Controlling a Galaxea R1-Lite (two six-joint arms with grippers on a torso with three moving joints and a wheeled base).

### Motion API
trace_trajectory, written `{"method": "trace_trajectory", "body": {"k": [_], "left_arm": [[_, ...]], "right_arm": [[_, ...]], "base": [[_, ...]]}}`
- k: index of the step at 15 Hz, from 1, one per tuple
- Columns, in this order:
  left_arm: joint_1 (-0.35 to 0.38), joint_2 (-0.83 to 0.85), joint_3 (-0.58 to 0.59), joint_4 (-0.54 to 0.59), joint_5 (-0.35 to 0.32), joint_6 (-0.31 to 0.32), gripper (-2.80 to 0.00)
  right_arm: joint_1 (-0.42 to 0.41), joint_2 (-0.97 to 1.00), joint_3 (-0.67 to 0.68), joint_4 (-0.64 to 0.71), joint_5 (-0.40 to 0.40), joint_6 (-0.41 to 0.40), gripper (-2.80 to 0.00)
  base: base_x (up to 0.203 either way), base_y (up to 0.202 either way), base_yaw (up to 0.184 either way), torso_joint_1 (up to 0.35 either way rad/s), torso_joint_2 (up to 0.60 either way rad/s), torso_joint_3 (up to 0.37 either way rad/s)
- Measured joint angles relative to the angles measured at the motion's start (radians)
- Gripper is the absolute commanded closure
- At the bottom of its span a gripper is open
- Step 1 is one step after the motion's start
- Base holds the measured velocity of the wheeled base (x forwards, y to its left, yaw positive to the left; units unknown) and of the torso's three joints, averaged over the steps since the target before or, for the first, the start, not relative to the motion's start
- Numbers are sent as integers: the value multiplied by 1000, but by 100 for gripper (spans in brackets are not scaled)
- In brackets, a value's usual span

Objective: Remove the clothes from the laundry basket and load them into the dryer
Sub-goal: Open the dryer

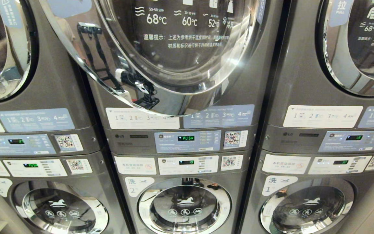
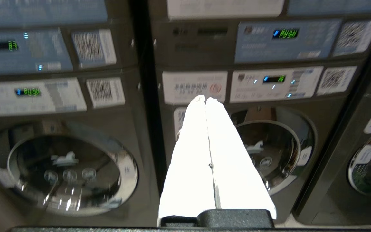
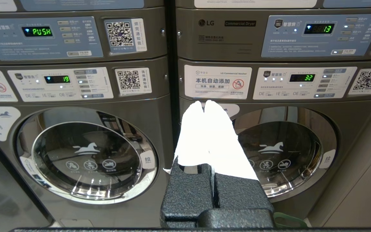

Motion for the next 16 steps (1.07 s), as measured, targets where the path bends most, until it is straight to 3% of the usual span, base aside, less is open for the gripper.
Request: {"method": "trace_trajectory", "body": {"k": [2,5,10,13,16], "left_arm": [[-2,66,-148,16,-60,-3,0],[-13,327,-426,4,-142,-54,0],[-44,834,-756,-175,-270,-160,0],[-59,1035,-897,-237,-283,-169,0],[-64,1161,-957,-290,-267,-151,0]], "right_arm": [[0,0,0,0,1,-2,0],[0,0,0,-1,-2,2,0],[0,0,0,0,-3,13,0],[0,0,0,-1,-5,29,0],[0,0,0,-1,-6,30,0]], "base": [[0,0,0,0,0,0],[0,0,0,0,0,0],[0,0,0,0,0,0],[0,0,0,0,0,0],[0,0,0,0,0,0]]}}
